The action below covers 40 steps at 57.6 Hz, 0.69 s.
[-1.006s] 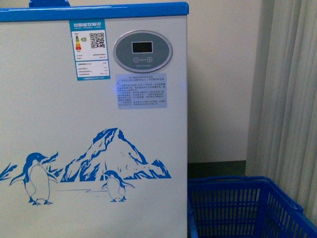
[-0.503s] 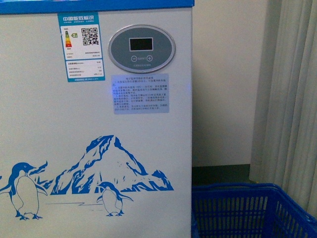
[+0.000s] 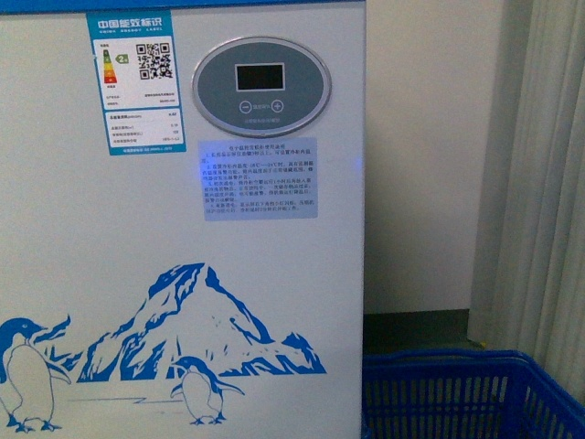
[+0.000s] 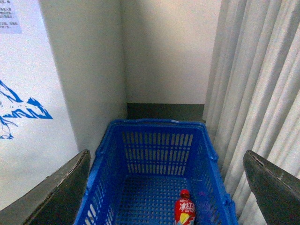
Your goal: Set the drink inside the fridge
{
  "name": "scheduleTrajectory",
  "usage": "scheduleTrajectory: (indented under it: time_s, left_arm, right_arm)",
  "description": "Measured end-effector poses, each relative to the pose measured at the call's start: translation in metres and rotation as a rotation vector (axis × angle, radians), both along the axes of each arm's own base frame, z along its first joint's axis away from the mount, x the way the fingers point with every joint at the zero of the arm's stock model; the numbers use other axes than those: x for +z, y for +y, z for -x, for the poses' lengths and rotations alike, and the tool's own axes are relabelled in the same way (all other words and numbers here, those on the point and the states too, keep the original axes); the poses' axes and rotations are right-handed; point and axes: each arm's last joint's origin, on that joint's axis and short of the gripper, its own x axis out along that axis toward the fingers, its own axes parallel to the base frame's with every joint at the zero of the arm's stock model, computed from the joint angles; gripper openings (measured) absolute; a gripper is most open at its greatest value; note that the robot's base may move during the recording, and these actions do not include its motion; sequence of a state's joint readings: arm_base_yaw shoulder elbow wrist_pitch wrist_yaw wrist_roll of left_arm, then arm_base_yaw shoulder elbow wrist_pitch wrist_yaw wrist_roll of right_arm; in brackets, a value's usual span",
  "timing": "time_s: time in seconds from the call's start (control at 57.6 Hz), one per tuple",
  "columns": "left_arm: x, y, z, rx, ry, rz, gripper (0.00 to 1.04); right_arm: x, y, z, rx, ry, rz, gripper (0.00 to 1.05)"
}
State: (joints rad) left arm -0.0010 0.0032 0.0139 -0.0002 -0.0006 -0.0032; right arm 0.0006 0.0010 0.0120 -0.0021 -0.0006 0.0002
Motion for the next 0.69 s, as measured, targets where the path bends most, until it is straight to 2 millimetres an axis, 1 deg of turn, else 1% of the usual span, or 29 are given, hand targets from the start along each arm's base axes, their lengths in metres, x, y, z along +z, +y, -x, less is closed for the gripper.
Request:
scheduleTrajectory:
  time_s: [0.659, 0.677, 0.694]
  left_arm:
    - [0.0, 0.0, 0.0, 0.0, 0.0, 0.0, 0.97]
    - [0.0, 0.0, 0.0, 0.0, 0.0, 0.0, 0.97]
    - [0.0, 0.0, 0.0, 0.0, 0.0, 0.0, 0.97]
  right_arm:
    - [0.0, 0.0, 0.0, 0.0, 0.0, 0.0, 0.97]
    - [0.0005, -0.0001, 0.0, -0.006, -0.009, 0.007, 0.97]
    - [0.0042, -0.0005, 0.0, -0.022, -0.058, 0.025, 0.97]
